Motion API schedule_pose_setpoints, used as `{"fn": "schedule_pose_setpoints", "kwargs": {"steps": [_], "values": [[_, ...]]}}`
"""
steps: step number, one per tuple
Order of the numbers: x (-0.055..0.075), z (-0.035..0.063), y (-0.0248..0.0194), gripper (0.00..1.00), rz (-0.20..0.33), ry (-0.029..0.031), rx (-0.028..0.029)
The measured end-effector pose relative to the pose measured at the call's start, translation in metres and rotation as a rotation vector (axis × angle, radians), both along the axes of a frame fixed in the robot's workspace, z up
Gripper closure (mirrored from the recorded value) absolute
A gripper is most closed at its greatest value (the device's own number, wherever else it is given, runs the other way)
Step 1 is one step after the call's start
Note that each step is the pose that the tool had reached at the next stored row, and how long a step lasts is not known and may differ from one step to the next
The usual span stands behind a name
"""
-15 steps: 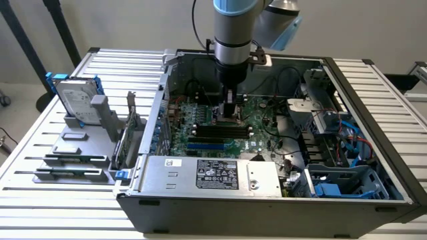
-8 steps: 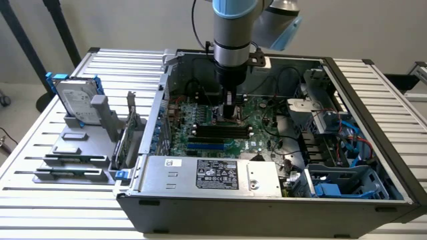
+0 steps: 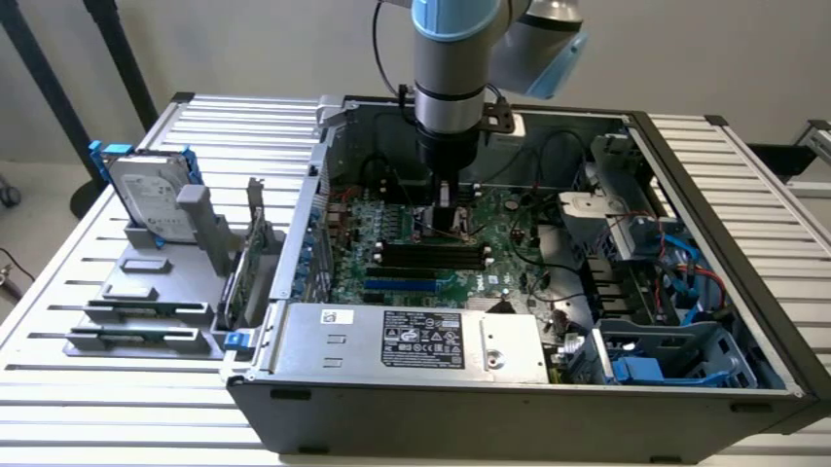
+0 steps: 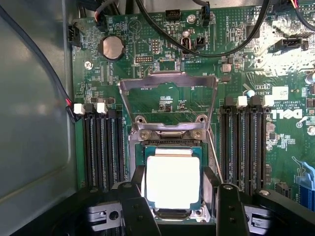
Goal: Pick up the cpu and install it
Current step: 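Place the cpu into insertion slot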
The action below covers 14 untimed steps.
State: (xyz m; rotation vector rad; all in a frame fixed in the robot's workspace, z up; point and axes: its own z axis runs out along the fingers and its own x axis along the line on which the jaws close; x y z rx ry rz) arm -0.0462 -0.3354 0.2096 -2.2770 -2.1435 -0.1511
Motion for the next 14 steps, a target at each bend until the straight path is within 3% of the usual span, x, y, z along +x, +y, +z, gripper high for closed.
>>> {"fn": "schedule_pose_setpoints", "kwargs": {"steps": [9,14], "values": [[-0.0006,-0.002,0.0001,0.45,0.0,-0.0013,-0.0108],[-0.0006,-0.002,0.0003,0.45,0.0,-0.0014,-0.0131]]}}
